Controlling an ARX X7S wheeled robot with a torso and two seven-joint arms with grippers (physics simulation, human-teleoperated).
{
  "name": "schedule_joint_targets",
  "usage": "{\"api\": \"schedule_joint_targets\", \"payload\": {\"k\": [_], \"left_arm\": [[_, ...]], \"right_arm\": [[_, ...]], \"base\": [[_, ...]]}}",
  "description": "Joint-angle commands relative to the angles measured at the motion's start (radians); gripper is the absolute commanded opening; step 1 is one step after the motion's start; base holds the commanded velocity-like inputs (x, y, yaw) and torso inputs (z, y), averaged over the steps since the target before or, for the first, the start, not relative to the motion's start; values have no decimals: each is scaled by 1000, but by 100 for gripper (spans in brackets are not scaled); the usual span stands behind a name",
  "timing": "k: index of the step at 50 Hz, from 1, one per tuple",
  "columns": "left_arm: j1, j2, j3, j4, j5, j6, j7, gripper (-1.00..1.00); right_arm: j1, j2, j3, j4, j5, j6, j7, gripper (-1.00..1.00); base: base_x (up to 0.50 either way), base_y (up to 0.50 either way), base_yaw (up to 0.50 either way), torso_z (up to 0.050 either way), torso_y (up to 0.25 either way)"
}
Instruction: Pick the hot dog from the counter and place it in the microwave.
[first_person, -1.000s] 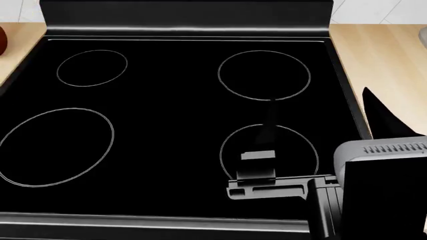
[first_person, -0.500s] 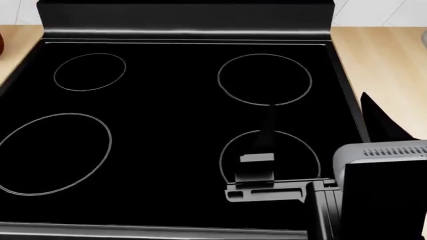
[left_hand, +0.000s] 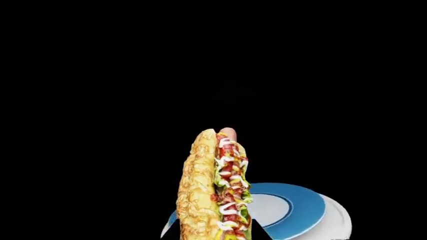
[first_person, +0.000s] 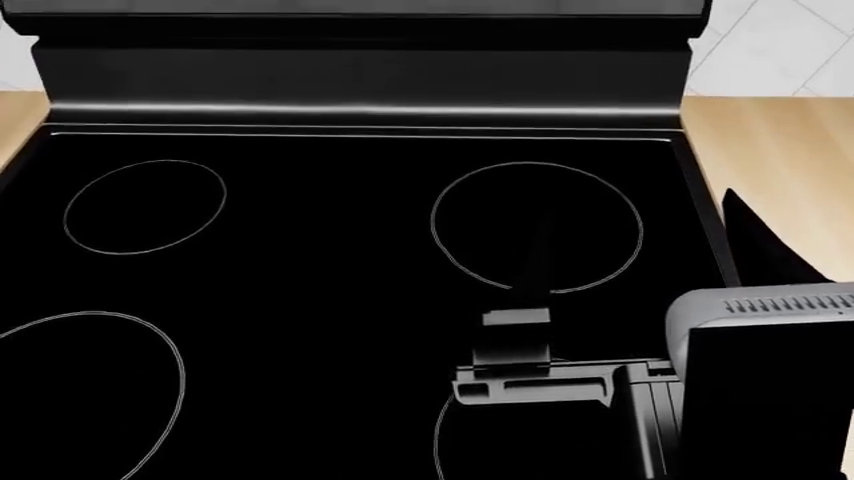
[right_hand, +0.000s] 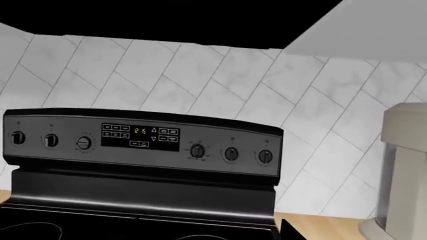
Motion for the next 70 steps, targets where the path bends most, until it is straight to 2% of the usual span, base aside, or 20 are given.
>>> {"api": "schedule_joint_targets", "payload": {"k": [1,27,28,46,54,58,59,60,64,67,70], "left_arm": [[-2,0,1,8,-14,0,-15,-100],[-2,0,47,-5,-45,8,-6,-100],[-2,0,57,-6,-44,11,0,100],[-2,0,24,4,17,8,17,100],[-2,0,-124,93,147,-9,67,100],[-2,0,-238,133,240,-14,97,100],[-2,0,-259,147,264,-18,139,100],[-2,0,-297,157,280,-24,123,100],[-2,-1,-357,316,370,-111,248,100],[-1,-19,-381,411,393,-197,278,100],[99,-32,-397,738,384,-407,299,100]], "right_arm": [[-7,7,2,-4,3,-5,4,100],[-29,7,3,-8,-20,-36,1,100],[-33,6,1,-10,-24,-39,-1,100],[-26,9,-4,-7,-14,-39,4,100],[-26,4,-13,1,-31,-47,-6,100],[-24,-1,-20,6,-44,-50,-11,100],[-22,-3,-23,7,-45,-50,-12,100],[-21,-7,-28,12,-52,-50,-15,100],[-4,-16,-43,27,-64,-49,-29,100],[-12,-19,-52,33,-85,-59,-43,100],[4,-22,-59,39,-78,-50,-45,100]], "base": [[359,0,0,0,0],[314,0,0,0,1],[0,0,0,0,0],[0,0,0,0,0],[0,0,0,0,0],[0,0,0,0,0],[0,0,0,0,0],[0,0,0,0,0],[0,0,0,0,0],[0,0,0,0,0],[0,0,0,0,0]]}}
